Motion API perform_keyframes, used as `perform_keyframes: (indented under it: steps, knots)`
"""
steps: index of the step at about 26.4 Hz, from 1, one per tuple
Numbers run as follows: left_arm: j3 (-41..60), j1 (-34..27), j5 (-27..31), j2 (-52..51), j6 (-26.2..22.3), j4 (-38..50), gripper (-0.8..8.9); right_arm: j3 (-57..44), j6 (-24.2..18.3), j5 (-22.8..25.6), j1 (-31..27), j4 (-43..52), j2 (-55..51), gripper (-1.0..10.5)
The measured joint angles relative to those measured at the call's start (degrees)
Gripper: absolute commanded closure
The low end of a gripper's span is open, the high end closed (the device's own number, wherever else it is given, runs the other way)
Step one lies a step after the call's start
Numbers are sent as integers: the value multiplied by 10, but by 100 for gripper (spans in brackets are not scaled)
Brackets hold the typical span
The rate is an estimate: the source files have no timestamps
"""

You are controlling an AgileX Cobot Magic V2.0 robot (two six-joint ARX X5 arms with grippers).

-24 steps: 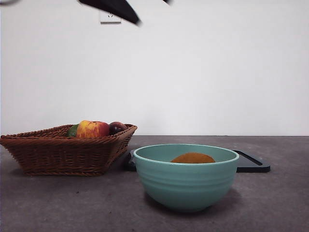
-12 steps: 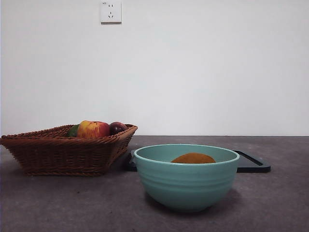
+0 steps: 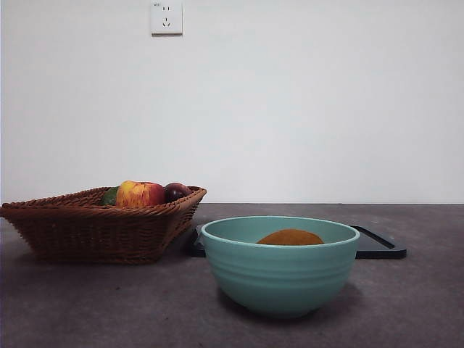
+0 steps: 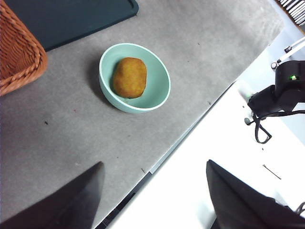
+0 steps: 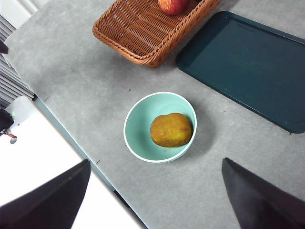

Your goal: Pick up the wifruite, put it on the bowl, pick up the plate, put it on desk

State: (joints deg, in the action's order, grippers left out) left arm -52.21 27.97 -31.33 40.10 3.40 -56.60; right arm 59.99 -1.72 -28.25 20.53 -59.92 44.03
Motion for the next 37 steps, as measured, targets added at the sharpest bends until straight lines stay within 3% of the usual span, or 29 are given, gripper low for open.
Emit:
perform_keyframes:
  steps: [15,22,28,37]
  knots:
    - [0,0,0,0,-6,2,473,-5,12,-1,0,5,14,507]
    - [0,0,0,0,-6,3,472,-125,73,-1,10,103,26,507]
    - [0,0,0,0,-6,14,472,-207,141,3,36,227,50,611]
    - [0,0,0,0,-6,20,472,-234,172,106,86,322,148,688]
